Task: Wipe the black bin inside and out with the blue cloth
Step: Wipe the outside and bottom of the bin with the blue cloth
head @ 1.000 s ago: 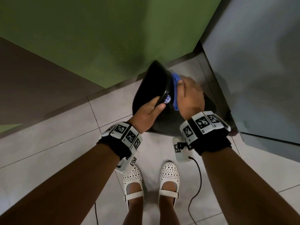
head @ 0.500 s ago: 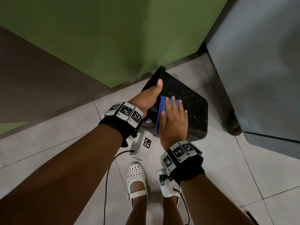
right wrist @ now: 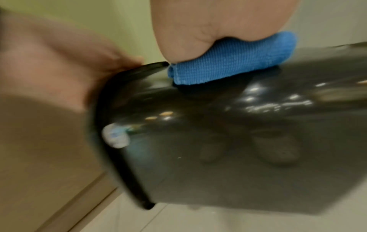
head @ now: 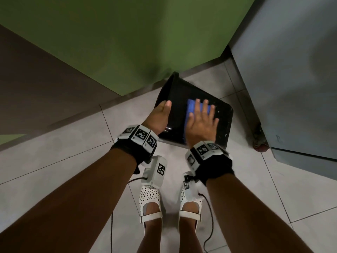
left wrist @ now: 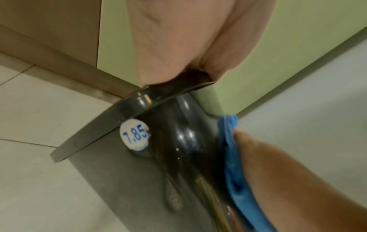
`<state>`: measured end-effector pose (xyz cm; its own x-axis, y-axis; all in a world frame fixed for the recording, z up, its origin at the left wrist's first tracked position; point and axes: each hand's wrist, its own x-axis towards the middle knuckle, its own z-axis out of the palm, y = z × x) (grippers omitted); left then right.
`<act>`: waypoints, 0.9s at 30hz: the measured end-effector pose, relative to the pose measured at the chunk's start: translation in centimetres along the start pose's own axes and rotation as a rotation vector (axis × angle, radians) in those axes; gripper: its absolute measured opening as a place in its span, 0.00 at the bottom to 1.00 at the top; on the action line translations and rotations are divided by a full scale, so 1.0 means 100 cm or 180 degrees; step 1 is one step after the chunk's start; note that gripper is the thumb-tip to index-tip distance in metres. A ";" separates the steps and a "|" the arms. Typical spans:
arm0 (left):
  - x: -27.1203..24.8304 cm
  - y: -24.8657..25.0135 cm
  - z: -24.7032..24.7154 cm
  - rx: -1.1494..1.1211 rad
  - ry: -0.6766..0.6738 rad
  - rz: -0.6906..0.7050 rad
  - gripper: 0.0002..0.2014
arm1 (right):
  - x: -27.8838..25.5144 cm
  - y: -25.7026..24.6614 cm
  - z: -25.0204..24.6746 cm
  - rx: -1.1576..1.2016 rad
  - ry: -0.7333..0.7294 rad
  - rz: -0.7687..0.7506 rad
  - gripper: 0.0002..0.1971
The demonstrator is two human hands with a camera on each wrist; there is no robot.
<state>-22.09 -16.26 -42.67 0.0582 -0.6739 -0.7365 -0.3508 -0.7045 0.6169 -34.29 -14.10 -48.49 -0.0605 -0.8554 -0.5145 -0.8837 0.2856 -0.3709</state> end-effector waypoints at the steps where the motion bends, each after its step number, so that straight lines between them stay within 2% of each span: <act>1: -0.002 -0.002 -0.001 -0.0017 0.0015 0.0009 0.23 | 0.005 0.015 -0.003 0.0047 0.0040 0.0204 0.26; 4: -0.006 -0.008 0.000 -0.0068 0.0110 -0.0060 0.24 | 0.010 0.050 -0.008 0.0316 0.0035 0.0816 0.26; 6: -0.005 -0.014 0.001 -0.0156 0.0176 -0.0107 0.24 | 0.007 0.052 -0.006 0.0395 -0.0007 0.1095 0.26; 8: -0.007 -0.016 0.003 -0.0275 0.0212 -0.0160 0.25 | 0.000 0.038 0.000 0.0263 0.0078 0.1124 0.27; 11: -0.010 -0.013 0.003 -0.0442 0.0250 -0.0255 0.25 | -0.015 0.002 0.008 0.0029 0.0139 0.0618 0.27; 15: -0.006 -0.009 0.003 -0.0561 0.0110 -0.0354 0.24 | -0.029 -0.044 0.015 -0.0097 -0.0191 -0.0213 0.27; 18: 0.002 -0.025 0.004 -0.0575 0.0074 -0.0230 0.29 | -0.010 -0.045 0.009 -0.0136 -0.0247 -0.0512 0.26; 20: 0.000 -0.031 0.003 -0.0411 0.0052 -0.0249 0.29 | 0.013 -0.024 0.000 -0.0075 -0.0179 -0.0357 0.26; 23: -0.012 -0.026 0.000 -0.0329 0.0044 -0.0316 0.27 | 0.040 0.022 -0.015 0.0068 -0.0237 0.0295 0.26; 27: -0.013 -0.020 0.000 -0.0438 0.0137 -0.0273 0.24 | 0.023 0.044 -0.009 0.0436 0.0059 0.0991 0.26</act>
<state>-21.46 -13.98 -42.89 0.1234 -0.6169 -0.7773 -0.2117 -0.7817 0.5867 -38.70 -15.17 -50.59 -0.3273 -0.7253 -0.6056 -0.7509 0.5887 -0.2992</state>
